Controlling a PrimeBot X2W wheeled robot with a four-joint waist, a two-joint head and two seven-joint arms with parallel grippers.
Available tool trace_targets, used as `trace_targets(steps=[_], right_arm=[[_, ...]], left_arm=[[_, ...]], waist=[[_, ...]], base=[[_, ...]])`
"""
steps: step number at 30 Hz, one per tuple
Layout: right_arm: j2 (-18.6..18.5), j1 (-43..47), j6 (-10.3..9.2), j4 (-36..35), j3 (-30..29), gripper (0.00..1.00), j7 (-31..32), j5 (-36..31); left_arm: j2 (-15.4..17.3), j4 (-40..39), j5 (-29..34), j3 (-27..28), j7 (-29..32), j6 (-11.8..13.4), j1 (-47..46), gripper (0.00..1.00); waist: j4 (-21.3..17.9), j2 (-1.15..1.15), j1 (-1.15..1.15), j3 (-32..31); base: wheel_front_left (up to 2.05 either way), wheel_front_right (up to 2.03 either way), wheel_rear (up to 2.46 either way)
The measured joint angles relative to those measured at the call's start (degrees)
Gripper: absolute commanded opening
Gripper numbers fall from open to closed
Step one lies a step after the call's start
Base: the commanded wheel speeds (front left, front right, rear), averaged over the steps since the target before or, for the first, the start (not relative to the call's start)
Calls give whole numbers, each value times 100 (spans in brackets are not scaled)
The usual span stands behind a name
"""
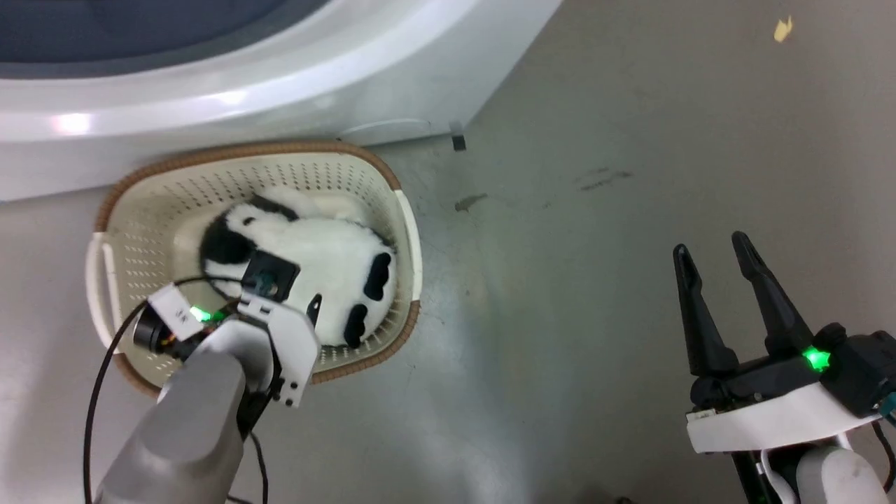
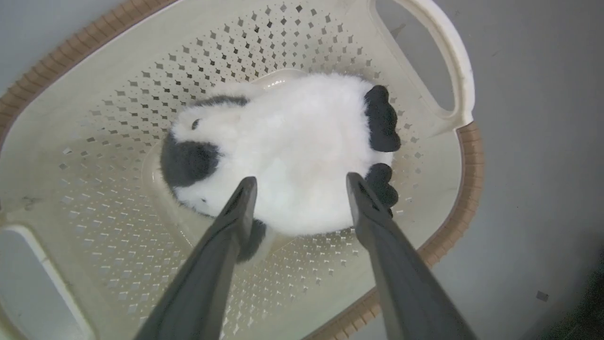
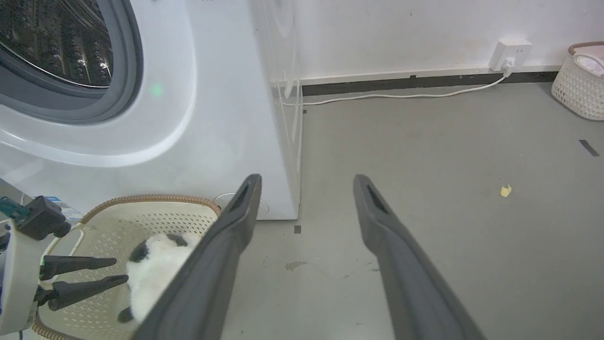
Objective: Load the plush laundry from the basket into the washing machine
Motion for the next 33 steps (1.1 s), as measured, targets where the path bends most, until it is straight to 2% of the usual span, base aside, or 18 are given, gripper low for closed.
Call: trace_targets(steps=[4, 11, 27, 28, 29, 33], right_arm=[[0, -56, 0, -54, -11, 100, -53, 123], [0, -82, 0, -142, -4, 100, -144, 248], [0, -92, 0, -309, -26, 100, -323, 590], [0, -95, 0, -309, -23, 100, -333, 602], [0, -102, 0, -310, -21, 100, -346, 611], [0, -290, 0, -313, 1, 100, -403, 657]], left_arm=[[-3, 321, -146, -112, 138, -31, -329, 100], [-8, 926, -321, -286, 314, 88, -991, 100], [167, 2026, -505, -939, 272, -1, -1855, 100], [189, 2085, -538, -967, 246, -10, -1901, 72], [198, 2150, -576, -989, 245, -35, -1945, 0], [282, 2436, -792, -1092, 36, -109, -2118, 0]], waist=[[-75, 0, 0, 193], [-206, 0, 0, 537], [-499, 0, -1, 1321], [-519, 0, 0, 1365], [-540, 0, 0, 1408], [-670, 0, -1, 1552]], base=[[0, 0, 0], [0, 0, 0], [0, 0, 0], [0, 0, 0], [0, 0, 0], [0, 0, 0]])
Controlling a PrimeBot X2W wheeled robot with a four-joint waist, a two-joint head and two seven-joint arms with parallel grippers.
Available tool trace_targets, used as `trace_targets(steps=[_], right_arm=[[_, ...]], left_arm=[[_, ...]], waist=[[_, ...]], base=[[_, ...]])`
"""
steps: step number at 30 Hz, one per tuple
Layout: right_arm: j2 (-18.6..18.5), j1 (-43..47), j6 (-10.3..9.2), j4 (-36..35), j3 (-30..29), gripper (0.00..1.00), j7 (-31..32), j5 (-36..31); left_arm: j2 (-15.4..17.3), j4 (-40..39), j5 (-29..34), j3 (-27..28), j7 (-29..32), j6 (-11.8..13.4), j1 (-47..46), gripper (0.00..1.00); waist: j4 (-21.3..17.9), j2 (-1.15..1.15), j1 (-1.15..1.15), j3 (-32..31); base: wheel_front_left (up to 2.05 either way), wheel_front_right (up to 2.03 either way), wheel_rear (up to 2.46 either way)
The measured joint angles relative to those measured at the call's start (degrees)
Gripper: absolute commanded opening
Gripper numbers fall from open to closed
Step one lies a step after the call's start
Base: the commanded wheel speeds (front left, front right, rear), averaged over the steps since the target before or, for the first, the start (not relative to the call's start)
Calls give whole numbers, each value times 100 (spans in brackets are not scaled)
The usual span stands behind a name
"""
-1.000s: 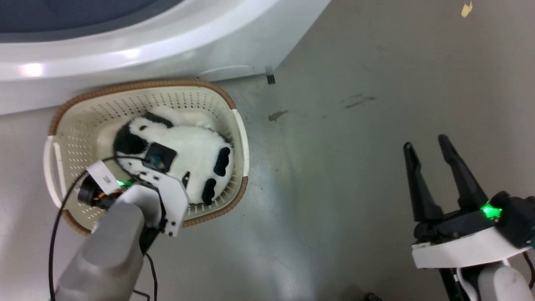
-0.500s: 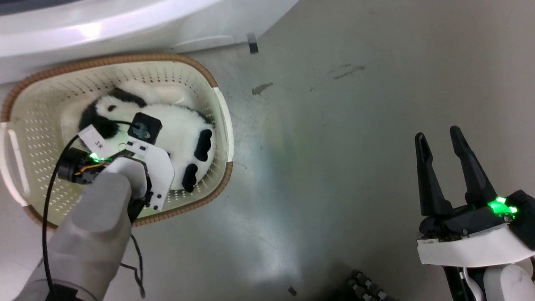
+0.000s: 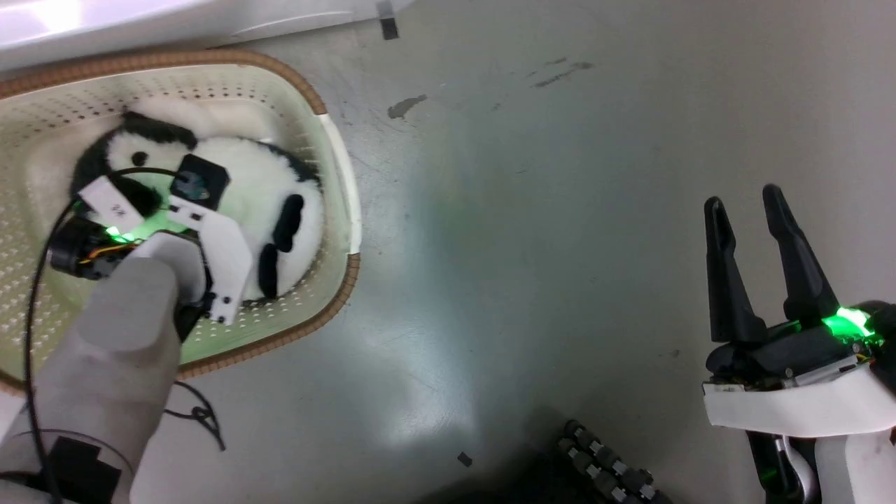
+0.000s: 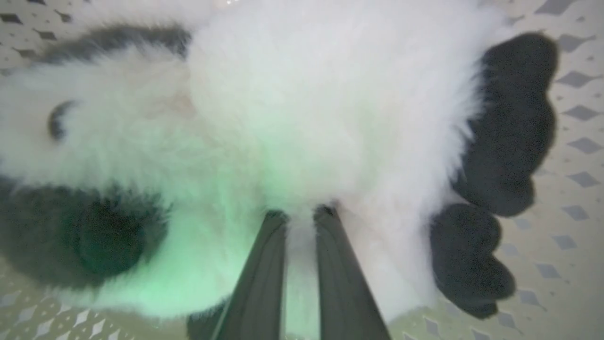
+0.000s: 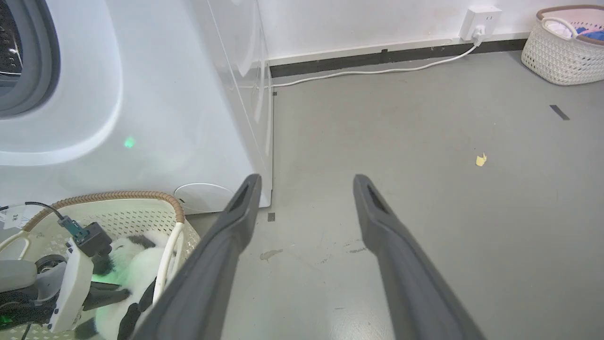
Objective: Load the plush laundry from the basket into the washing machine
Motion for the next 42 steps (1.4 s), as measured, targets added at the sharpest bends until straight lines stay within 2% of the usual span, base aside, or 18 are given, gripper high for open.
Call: trace_targets(steps=[6, 11, 21, 26, 29, 34, 38, 42], right_arm=[[0, -164, 0, 76, 62, 100, -68, 18], [-1, -159, 0, 193, -118, 100, -93, -177], [-1, -20, 0, 359, -433, 100, -93, -724], [-1, 126, 0, 392, -493, 100, -93, -842], [0, 244, 0, 412, -530, 100, -93, -882], [0, 309, 0, 413, -546, 100, -94, -914], [0, 343, 0, 383, -509, 100, -94, -911], [0, 345, 0, 378, -427, 100, -94, -851]], left_arm=[[134, 366, -298, -52, -531, -23, -60, 0], [2, 481, -508, 33, -985, 18, 117, 0], [-589, 492, -780, 122, -1869, 12, 752, 0], [-636, 160, -802, 159, -2106, 10, 1072, 0], [-544, -502, -781, 307, -2111, 140, 1283, 0], [-243, -2360, -593, 893, -2112, 532, 1740, 0], [-7, -3852, -361, 1503, -2113, 831, 2105, 0], [163, -4778, -189, 1893, -2141, 940, 2190, 0]], waist=[[-187, 0, 0, -26], [-187, 0, 0, -343], [364, 0, 0, -1597], [666, 0, -1, -2241], [833, 0, -1, -2574], [1082, 0, -2, -2940], [1162, 0, -2, -2991], [1079, 0, -1, -2847]], base=[[0, 0, 0], [0, 0, 0], [0, 0, 0], [0, 0, 0], [0, 0, 0], [0, 0, 0], [0, 0, 0], [0, 0, 0]])
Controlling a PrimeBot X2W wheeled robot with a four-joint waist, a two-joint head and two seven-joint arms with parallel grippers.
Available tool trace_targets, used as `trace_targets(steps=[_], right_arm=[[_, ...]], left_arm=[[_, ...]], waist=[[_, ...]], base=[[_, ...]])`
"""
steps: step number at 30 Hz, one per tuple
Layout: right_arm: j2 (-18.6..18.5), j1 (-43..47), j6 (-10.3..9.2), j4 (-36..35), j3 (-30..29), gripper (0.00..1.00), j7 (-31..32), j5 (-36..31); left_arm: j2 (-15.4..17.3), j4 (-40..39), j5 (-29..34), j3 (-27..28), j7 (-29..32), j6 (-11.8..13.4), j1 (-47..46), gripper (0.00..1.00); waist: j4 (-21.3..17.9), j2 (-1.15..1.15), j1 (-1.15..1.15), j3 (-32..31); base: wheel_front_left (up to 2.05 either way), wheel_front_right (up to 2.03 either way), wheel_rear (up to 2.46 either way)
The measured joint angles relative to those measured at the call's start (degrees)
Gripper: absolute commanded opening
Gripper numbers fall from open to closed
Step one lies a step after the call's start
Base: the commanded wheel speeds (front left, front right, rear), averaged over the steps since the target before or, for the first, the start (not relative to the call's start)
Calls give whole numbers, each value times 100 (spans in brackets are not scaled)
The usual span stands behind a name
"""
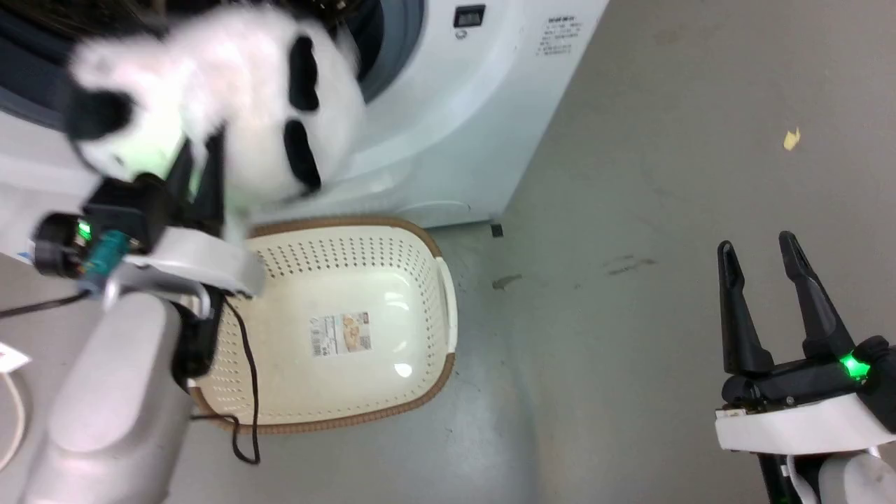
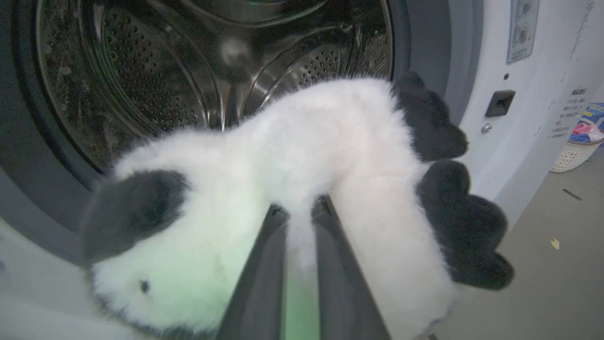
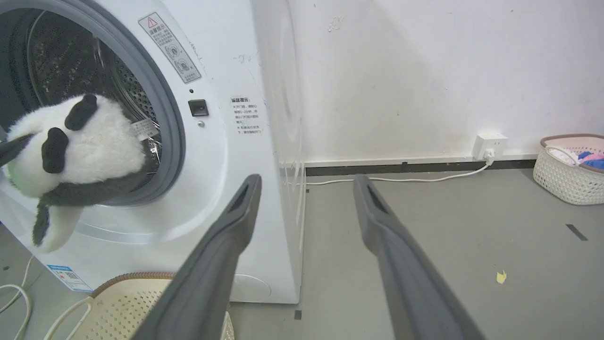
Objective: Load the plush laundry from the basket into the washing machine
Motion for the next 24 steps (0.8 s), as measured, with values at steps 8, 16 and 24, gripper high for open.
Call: trace_targets(steps=[8, 16, 24], right_arm=[[0, -36, 0, -19, 157, 100, 1, 153], [0, -318, 0, -90, 312, 100, 0, 481], [0, -530, 0, -110, 537, 100, 1, 813]], left_arm=[[380, -114, 48, 205, 374, -31, -940, 0], [837, 711, 272, 34, 1415, -426, -2837, 0], [1428, 2168, 778, -180, 1892, -639, -4430, 0]], waist=[[-286, 0, 1, 418], [-645, 0, 1, 1075], [-1123, 0, 2, 1722]], base=[[0, 0, 0], [0, 0, 0], [0, 0, 0]])
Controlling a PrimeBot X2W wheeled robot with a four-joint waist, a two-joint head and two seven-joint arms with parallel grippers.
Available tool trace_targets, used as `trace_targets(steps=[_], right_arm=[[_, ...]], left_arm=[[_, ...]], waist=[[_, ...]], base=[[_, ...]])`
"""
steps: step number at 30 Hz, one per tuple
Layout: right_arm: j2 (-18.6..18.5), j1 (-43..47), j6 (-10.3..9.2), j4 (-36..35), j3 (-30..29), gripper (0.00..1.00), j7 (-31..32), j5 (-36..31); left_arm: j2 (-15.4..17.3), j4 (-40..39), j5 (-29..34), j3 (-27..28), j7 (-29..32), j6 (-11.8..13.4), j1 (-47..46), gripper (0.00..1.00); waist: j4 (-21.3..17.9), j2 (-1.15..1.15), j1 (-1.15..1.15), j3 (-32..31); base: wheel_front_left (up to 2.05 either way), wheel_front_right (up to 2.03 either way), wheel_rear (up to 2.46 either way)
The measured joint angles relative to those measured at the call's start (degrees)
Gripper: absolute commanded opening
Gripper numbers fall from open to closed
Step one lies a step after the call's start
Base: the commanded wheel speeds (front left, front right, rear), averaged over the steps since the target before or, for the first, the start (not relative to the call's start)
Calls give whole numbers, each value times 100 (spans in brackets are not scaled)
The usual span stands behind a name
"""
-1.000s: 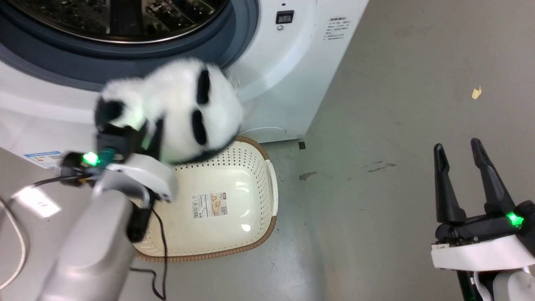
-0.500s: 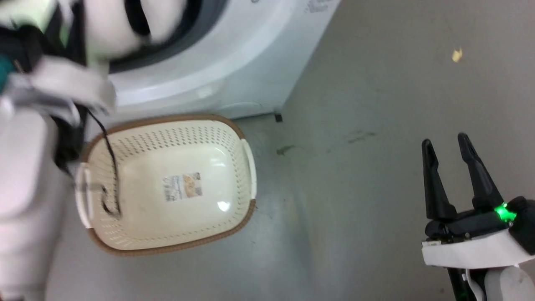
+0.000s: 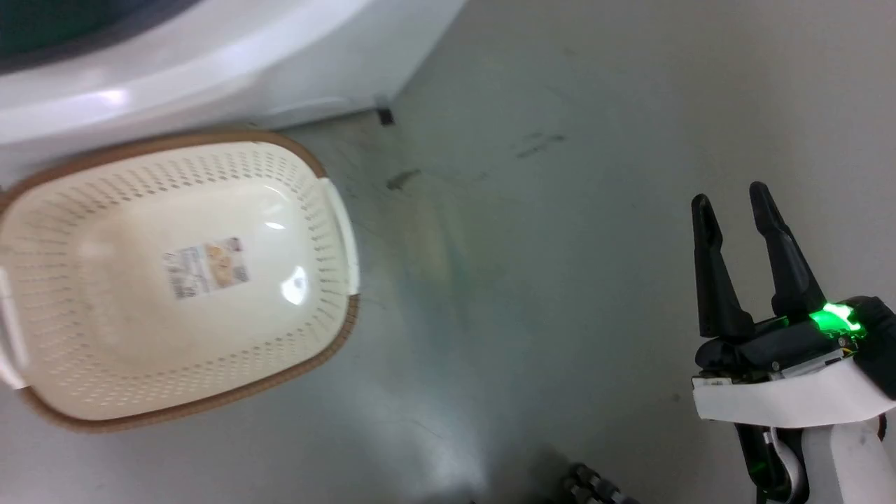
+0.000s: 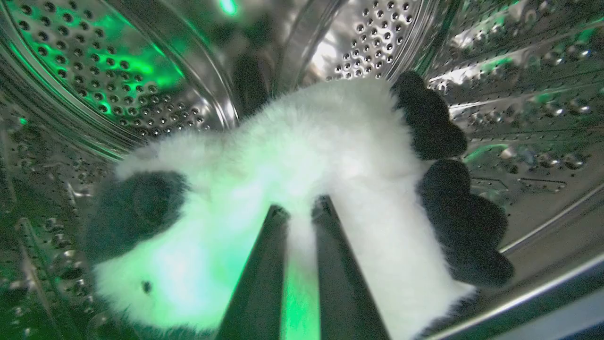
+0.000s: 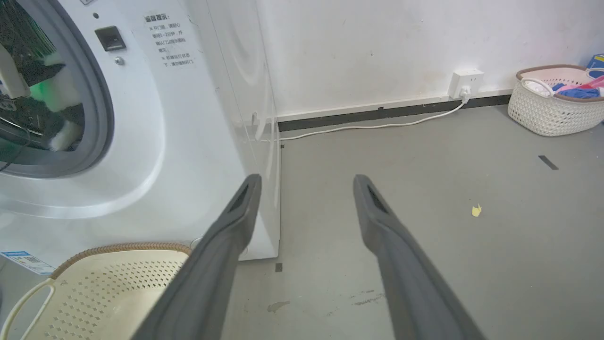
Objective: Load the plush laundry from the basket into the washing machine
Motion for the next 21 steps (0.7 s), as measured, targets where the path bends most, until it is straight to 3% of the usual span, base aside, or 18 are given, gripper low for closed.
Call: trace_targets(steps=[7, 8, 9, 18, 19, 21], right_arm=[[0, -49, 0, -29, 22, 100, -1, 97], [0, -51, 0, -29, 16, 100, 0, 98], [0, -52, 0, -27, 5, 100, 0, 98], [0, -119, 0, -53, -248, 100, 0, -114], [0, -115, 0, -53, -416, 100, 0, -396], [-1, -105, 0, -46, -447, 100, 0, -533]], left_arm=[[-38, 938, 178, -272, 111, -175, -653, 0], [-56, 1036, 181, -309, 111, -189, -705, 25], [-69, 1133, 181, -333, 104, -191, -751, 100], [-360, 1727, 23, -366, -861, -249, -488, 100], [-592, 1873, -163, -328, -1532, -274, 186, 100], [-739, 1874, -265, -321, -1734, -293, 608, 100]], waist=[[-282, 0, 0, 388], [-293, 0, 0, 412], [-292, 0, 0, 421], [-82, 0, 0, 48], [79, 0, -1, -311], [177, 0, -1, -536]], base=[[0, 0, 0], [0, 0, 0], [0, 0, 0], [0, 0, 0], [0, 0, 0], [0, 0, 0]])
